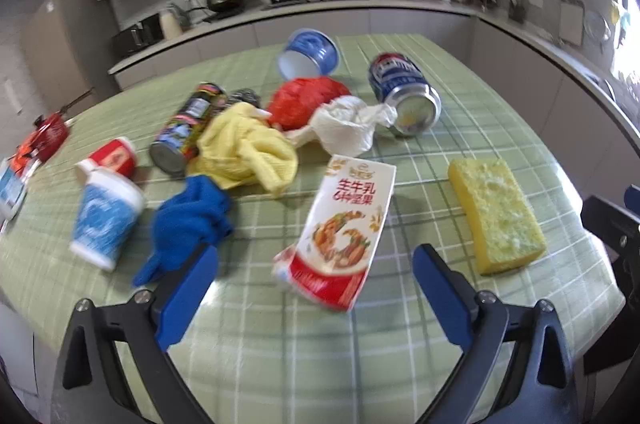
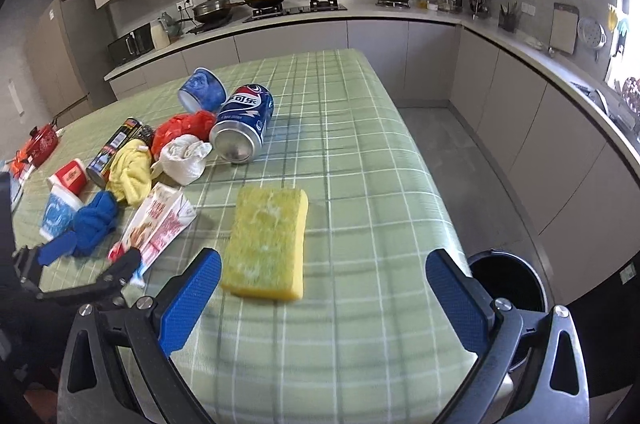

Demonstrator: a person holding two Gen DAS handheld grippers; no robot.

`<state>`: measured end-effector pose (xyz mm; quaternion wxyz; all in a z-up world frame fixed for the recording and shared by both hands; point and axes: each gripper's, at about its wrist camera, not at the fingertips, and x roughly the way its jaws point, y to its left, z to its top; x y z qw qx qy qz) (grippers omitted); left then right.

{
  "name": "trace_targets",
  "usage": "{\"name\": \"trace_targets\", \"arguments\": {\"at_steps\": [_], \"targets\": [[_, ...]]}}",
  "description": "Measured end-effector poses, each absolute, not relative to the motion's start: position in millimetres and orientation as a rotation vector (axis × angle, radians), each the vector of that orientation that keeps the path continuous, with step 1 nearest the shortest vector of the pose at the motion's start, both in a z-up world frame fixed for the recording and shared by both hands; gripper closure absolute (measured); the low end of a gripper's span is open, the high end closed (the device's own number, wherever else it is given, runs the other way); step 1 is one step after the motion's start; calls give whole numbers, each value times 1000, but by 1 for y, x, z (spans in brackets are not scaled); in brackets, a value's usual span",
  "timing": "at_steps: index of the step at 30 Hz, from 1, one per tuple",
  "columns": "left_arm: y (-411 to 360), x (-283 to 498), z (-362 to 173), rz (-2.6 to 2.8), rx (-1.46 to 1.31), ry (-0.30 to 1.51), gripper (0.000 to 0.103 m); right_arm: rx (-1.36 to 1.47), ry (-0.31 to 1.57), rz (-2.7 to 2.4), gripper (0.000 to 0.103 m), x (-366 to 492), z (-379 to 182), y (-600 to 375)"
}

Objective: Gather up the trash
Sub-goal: 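Grasp the yellow sponge with the right tool while the left tool grasps the milk carton, then carry both items over the black bucket and open both tools to drop them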

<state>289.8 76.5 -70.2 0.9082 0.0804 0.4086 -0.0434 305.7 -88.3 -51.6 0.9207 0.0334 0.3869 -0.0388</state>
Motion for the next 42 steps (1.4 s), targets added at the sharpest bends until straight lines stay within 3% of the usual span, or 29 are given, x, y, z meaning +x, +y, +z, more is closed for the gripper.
{"name": "trace_targets", "arguments": {"at_steps": [4,8,9,15,17,21,23,26,35,42], "targets": [[71,308,-84,-139,204,859,14,93,818,-85,0,328,-67,-84],[74,322,-96,-201,187,902,50,106,844,-93,0,347,-81,-78],[75,323,-97,-207,183,896,52,107,847,-99,0,352,-84,-75],[91,318,-93,-220,116,874,54,81,882,-99,4,372,-99,-61],[96,318,-92,-215,103,874,54,76,902,-88,17,377,-105,-57],[98,323,-91,-223,86,876,54,20,922,-83,32,382,-117,-44],[98,323,-89,-229,84,870,54,-9,906,-83,45,381,-117,-39],[99,323,-83,-245,90,855,54,5,898,-60,51,378,-116,-40],[83,322,-69,-305,73,849,54,108,828,-106,52,346,-83,-77],[21,301,-54,-416,102,816,54,195,778,-247,52,303,-62,-168]]}}
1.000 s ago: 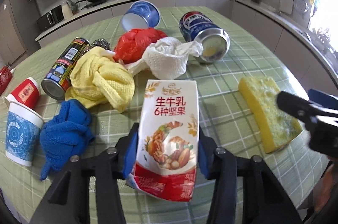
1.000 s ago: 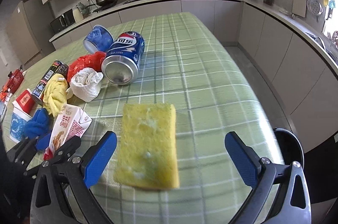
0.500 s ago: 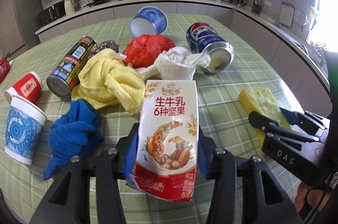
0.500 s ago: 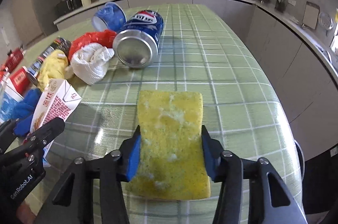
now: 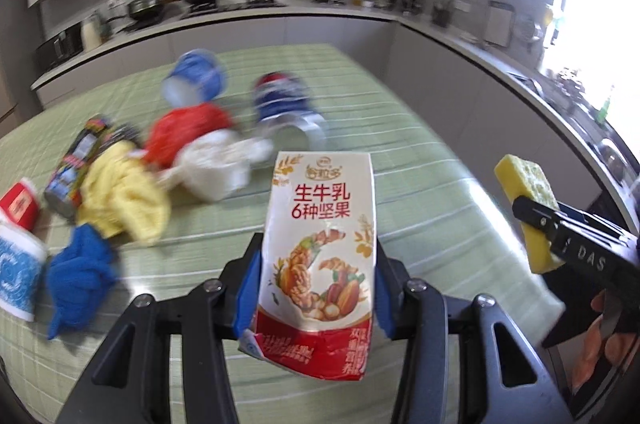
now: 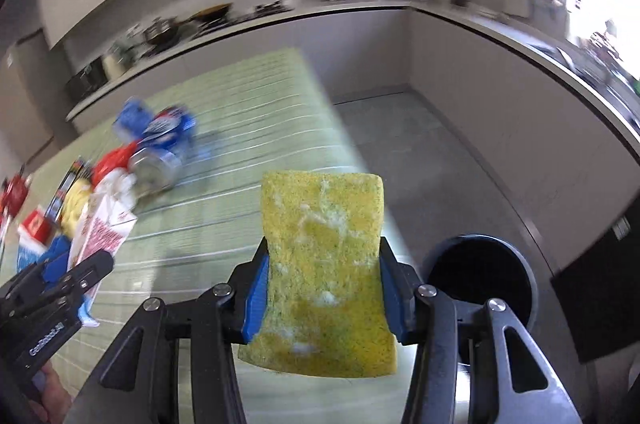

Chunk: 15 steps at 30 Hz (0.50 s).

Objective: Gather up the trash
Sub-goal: 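Carry both items over the black bucket and open both tools to drop them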

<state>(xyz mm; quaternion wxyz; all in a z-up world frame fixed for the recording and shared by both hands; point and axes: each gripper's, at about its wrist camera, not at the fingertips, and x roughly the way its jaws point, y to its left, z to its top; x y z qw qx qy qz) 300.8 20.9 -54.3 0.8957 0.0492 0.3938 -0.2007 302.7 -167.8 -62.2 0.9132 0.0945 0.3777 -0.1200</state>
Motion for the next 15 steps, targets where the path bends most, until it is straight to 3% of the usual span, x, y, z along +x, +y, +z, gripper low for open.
{"name": "trace_targets", "arguments": {"at_steps": [6,15], "targets": [[-76,278,-47,-495,117,782,54,240,775,-337,52,261,-67,-276],[-219,256,-71,-527,106,866,54,242,953,-225,52,258,-124,-393]]}}
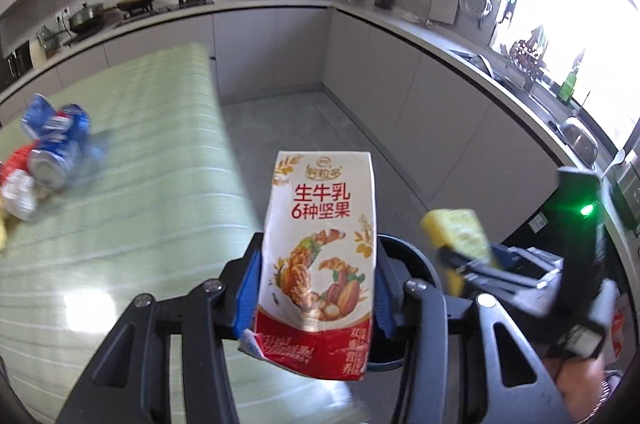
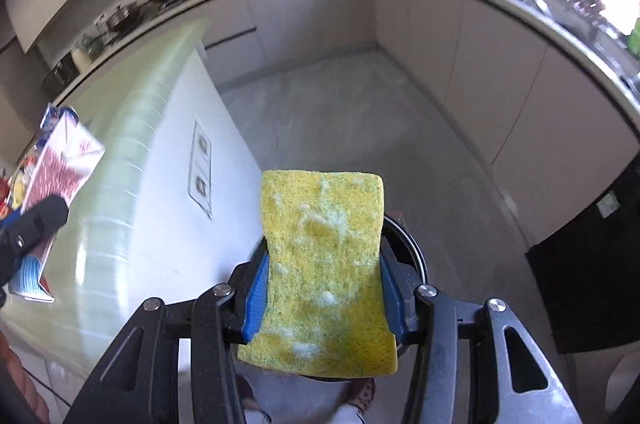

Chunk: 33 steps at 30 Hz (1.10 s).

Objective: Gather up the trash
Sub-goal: 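Carry both items over the black bucket and open both tools to drop them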

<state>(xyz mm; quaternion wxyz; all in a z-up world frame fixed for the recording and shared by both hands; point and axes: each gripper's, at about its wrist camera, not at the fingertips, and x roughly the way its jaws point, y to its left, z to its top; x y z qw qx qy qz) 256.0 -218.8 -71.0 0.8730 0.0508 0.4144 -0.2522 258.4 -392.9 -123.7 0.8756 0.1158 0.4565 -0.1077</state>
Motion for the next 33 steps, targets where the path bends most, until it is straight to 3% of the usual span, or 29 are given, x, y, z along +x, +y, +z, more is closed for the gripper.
{"name": "trace_targets", "arguments": {"at_steps": [6,7,10,16,20,33], "targets": [[-265,250,-103,-476,97,927,54,247,1035,-127,47,273,-162,-419],[-269,250,-110,-464,98,942,54,245,1051,-113,43,276,-168,-422],[-275,255,-128,-431,100,977,54,252,1053,-98,21,278,-180,-432],[-300,260,-171,-405,124,1053,53,259,1009,-127,21,276,-190,-462],[-315,267,-192,-375,138,1112,32,257,1003,-173,21,272,-200,-481],[-315,258,-128,-313,177,978,29,265,952,-216,21,263,-149,-484]]}}
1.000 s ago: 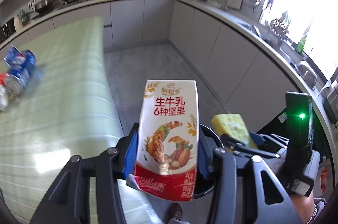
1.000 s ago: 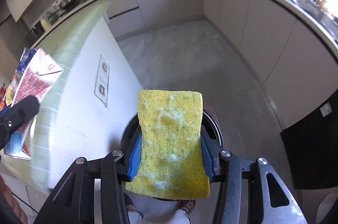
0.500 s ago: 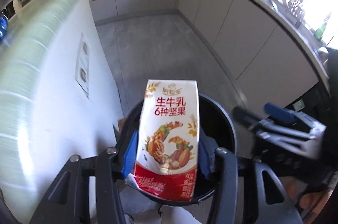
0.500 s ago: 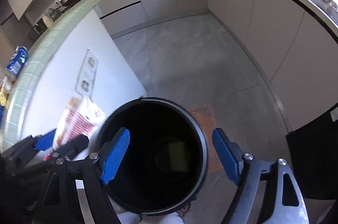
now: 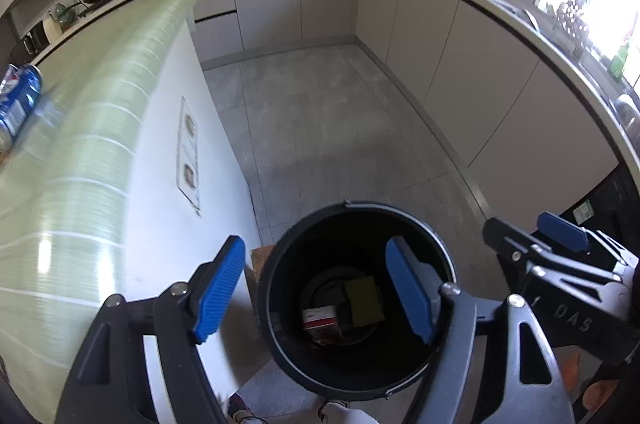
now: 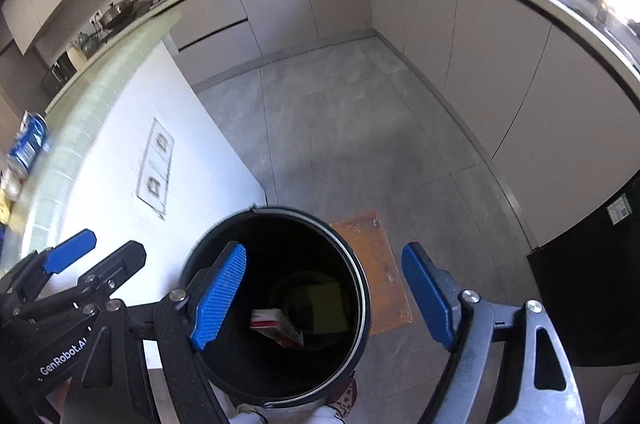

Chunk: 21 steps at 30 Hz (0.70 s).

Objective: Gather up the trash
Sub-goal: 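Carry both items over the black bucket and open both tools to drop them, then move both open tools back toward the cups and cloths on the table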

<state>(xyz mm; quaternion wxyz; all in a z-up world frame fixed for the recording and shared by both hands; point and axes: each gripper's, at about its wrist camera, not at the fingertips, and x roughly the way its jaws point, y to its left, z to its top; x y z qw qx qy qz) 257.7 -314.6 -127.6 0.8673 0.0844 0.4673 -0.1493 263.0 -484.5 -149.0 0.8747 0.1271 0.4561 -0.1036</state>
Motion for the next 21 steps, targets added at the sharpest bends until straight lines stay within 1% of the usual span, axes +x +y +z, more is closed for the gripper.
{"name": "trace_targets", "arguments": {"at_steps": [5,8,12,17,21], "targets": [[-299,253,-85,-336,145,919,29,255,884,-218,21,251,-103,-466],[-276,250,-65,-333,129,882,29,245,836,-200,21,246,-76,-443],[-226,255,-45,-299,94,868,29,225,795,-151,21,250,-51,-396],[-146,256,-28,-212,64,846,28,212,772,-88,21,261,-37,-326],[-83,257,-23,-151,40,822,25,200,765,-45,21,269,-32,-262]]}}
